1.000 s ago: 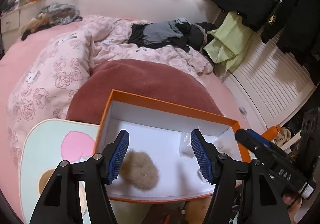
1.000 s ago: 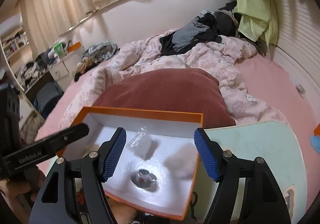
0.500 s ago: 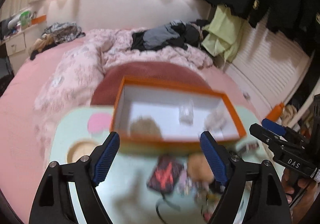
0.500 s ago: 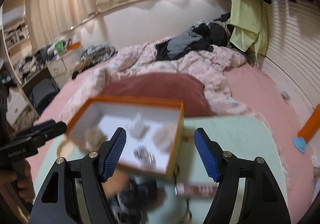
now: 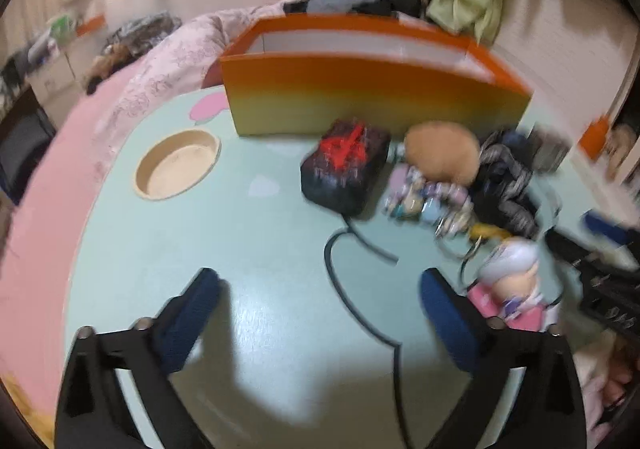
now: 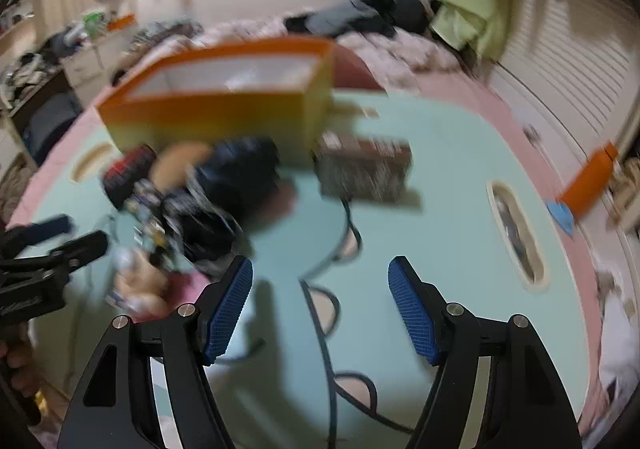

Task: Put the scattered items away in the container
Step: 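Grasp the black red-symbol case with the left gripper while the right grasps the brown card box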

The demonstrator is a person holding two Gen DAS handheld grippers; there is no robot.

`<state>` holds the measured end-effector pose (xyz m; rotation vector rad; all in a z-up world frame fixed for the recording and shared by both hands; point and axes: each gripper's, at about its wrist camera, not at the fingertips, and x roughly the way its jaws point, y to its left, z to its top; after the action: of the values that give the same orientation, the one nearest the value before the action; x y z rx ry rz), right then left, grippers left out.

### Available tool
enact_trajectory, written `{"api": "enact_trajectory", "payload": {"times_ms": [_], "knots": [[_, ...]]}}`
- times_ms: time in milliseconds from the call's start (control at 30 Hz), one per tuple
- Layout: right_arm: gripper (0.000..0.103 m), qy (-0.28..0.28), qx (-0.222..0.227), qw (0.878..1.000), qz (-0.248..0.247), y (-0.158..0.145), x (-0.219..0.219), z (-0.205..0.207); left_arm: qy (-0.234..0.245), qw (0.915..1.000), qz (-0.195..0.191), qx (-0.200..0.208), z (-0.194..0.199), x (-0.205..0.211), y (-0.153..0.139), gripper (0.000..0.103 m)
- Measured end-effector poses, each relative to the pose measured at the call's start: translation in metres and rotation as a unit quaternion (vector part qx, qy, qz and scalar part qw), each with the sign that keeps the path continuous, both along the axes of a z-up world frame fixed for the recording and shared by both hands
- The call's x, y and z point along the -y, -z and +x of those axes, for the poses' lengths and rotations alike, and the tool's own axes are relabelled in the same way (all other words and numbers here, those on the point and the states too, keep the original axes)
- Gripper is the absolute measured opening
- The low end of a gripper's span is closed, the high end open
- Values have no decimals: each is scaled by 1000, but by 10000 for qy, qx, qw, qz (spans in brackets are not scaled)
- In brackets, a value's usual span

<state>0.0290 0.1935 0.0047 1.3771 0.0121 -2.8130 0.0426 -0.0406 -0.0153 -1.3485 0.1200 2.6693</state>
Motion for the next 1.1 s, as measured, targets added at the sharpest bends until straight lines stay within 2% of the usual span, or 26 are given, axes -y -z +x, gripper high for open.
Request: {"api": "enact_trajectory", "payload": {"times_ms": [67, 200, 433, 500, 633, 800, 900, 967, 1000, 1067, 1100], "knots": [[91, 207, -85, 9997, 43, 4, -4, 3, 15, 10000, 24, -53, 3, -2, 1, 103], [99, 358, -36, 9994, 24, 5, -10, 0, 23, 10000, 36, -76, 5, -1, 1, 103], [100, 361, -38, 9993, 21, 6, -9, 1, 192, 9997, -4, 143, -6, -5, -3, 103], [100, 355, -17, 9994, 15, 5, -8, 3, 238, 9994, 115, 215, -12, -2, -7, 103], [100, 321, 124, 9994, -39, 4, -9, -5, 137, 9994, 307, 22, -30, 7, -21, 103], [100, 380, -195, 9985, -338, -17, -17, -19, 138, 9989, 406, -185, -59, 9, -33, 102], [100, 471, -314, 9977, -383, -25, -20, -34, 335, 9985, 405, -172, -69, 4, -32, 90], [100, 495, -304, 9976, -373, -27, -22, -45, 423, 9987, 245, -125, -72, -1, -28, 72], [100, 508, -248, 9979, -320, -25, -22, -53, 483, 9985, 240, -65, -74, -2, -25, 68], [99, 475, -87, 9986, -236, -20, -22, -63, 588, 9975, 376, 62, -76, -1, -22, 38], [87, 454, 16, 9988, -192, -15, -22, -70, 597, 9975, 385, 65, -75, 0, -22, 38]]}}
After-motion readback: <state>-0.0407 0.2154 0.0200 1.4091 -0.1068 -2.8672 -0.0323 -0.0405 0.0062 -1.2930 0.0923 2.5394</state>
